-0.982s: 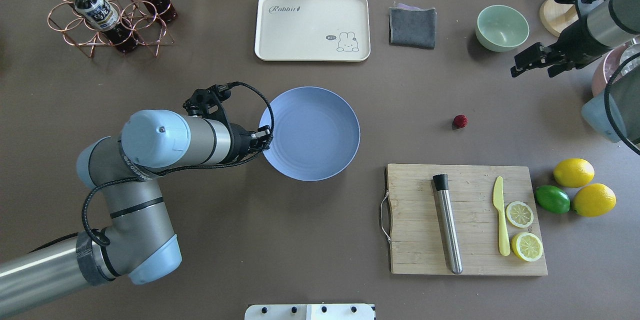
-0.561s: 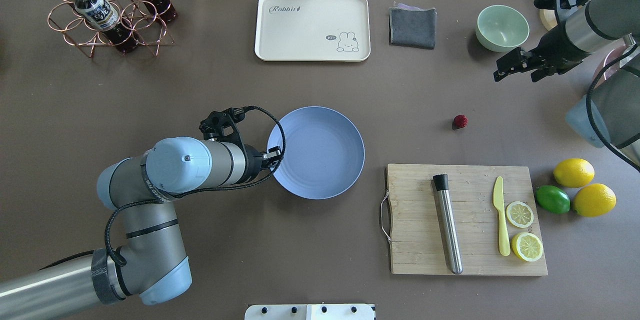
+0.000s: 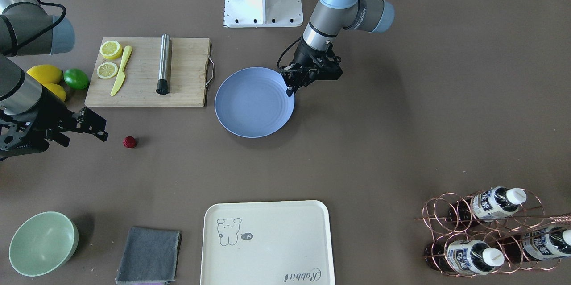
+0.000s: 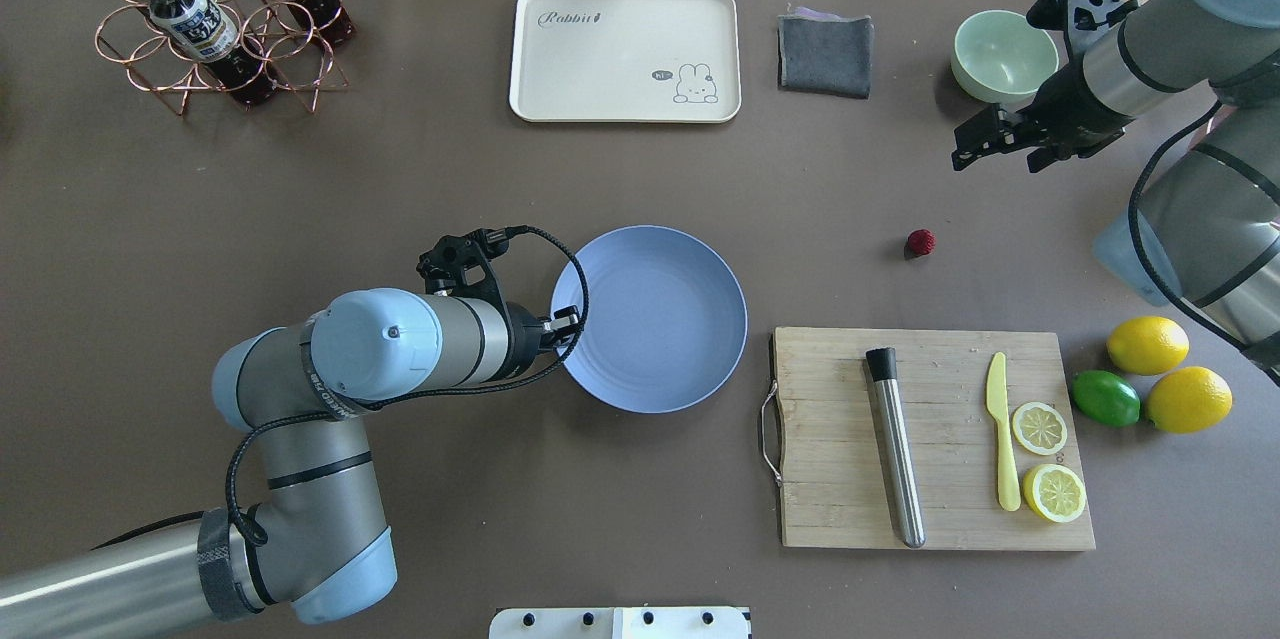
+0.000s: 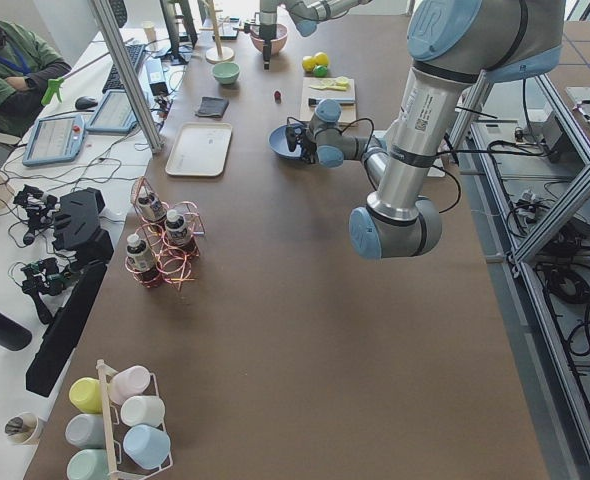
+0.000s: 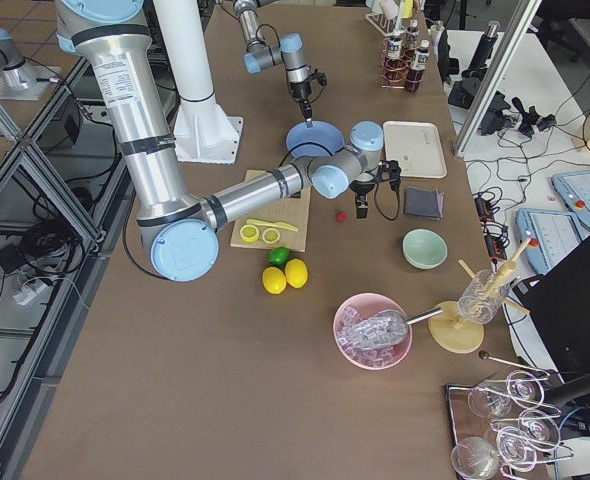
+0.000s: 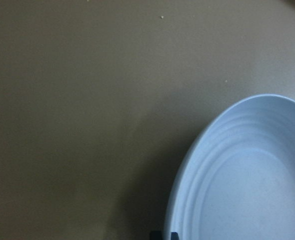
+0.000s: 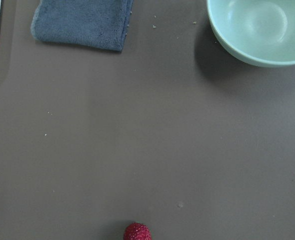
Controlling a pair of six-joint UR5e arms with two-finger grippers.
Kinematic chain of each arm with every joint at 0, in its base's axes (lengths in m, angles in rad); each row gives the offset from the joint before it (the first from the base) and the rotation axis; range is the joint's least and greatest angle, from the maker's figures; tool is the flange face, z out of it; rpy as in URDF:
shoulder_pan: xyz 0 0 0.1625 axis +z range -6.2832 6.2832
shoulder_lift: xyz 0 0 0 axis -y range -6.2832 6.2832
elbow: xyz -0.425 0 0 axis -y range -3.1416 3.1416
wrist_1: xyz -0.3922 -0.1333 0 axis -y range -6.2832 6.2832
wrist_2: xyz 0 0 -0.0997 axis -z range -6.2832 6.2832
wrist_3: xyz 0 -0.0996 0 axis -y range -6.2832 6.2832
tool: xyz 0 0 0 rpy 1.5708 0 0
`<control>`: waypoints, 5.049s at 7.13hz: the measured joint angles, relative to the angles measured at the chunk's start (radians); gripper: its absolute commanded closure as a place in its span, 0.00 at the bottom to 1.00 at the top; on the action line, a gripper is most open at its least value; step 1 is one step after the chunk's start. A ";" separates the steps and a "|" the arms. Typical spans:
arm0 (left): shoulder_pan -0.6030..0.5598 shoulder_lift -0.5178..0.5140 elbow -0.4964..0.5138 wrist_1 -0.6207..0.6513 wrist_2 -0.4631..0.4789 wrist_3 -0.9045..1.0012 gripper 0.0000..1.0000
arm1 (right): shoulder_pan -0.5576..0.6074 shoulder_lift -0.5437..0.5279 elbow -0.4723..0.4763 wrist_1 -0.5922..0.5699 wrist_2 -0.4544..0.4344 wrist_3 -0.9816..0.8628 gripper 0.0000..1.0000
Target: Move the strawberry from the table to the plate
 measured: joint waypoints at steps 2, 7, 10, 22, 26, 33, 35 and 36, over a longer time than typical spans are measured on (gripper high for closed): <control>-0.006 0.000 0.005 0.001 -0.001 0.002 0.98 | -0.010 0.001 -0.002 0.000 -0.007 0.007 0.00; -0.052 0.008 0.004 0.004 -0.012 0.022 0.02 | -0.082 0.006 -0.004 0.001 -0.069 0.060 0.00; -0.082 0.052 -0.076 0.005 -0.048 0.073 0.02 | -0.146 0.009 -0.007 0.001 -0.137 0.093 0.00; -0.104 0.090 -0.116 0.049 -0.086 0.187 0.02 | -0.213 0.052 -0.096 0.000 -0.210 0.109 0.83; -0.102 0.098 -0.157 0.047 -0.085 0.185 0.02 | -0.189 0.049 -0.095 0.000 -0.202 0.099 1.00; -0.310 0.212 -0.244 0.207 -0.173 0.727 0.02 | -0.238 0.217 -0.036 -0.045 -0.211 0.172 1.00; -0.407 0.327 -0.301 0.205 -0.186 0.883 0.02 | -0.314 0.290 -0.027 -0.115 -0.276 0.217 1.00; -0.443 0.368 -0.312 0.197 -0.195 0.910 0.02 | -0.353 0.326 -0.027 -0.149 -0.312 0.238 1.00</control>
